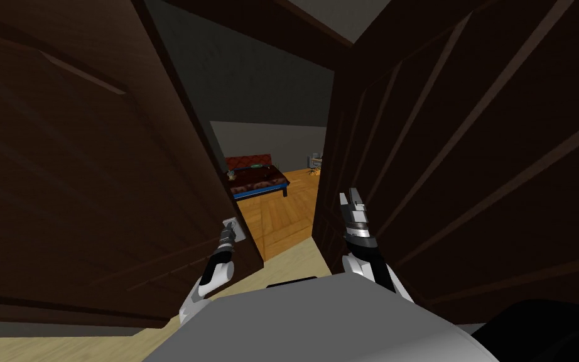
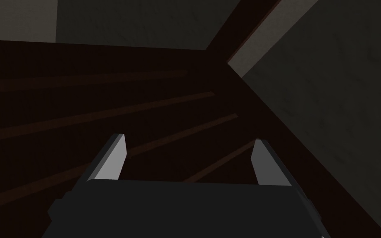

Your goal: Pull the door open

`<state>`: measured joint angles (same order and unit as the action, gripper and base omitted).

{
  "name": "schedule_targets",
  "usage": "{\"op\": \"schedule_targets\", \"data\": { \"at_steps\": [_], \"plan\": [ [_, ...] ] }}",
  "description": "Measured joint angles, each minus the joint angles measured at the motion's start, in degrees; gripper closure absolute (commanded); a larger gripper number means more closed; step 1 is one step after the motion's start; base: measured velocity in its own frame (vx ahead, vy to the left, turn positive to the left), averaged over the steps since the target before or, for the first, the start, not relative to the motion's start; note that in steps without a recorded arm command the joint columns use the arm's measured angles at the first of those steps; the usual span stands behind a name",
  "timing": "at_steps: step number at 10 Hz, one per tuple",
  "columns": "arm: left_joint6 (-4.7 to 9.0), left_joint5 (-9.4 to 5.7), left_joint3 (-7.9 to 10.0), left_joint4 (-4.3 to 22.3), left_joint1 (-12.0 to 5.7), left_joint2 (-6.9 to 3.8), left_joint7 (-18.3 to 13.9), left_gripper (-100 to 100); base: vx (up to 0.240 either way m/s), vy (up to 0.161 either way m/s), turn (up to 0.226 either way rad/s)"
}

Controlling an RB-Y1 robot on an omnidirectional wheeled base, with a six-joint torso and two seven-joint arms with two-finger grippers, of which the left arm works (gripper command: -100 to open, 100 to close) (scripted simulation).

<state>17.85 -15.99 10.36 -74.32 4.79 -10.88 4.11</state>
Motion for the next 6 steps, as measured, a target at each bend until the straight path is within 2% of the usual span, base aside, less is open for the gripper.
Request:
{"op": "schedule_targets", "data": {
  "at_steps": [1, 6],
  "plan": [
    [-0.02, 0.0, -0.01, 0.02, 0.03, 0.01, -0.01, 100, -0.116, 0.059, -0.123],
    [0.41, -0.44, -2.14, -0.37, 0.6, -2.32, -2.0, 100, -0.204, 0.054, -0.136]
  ]
}}
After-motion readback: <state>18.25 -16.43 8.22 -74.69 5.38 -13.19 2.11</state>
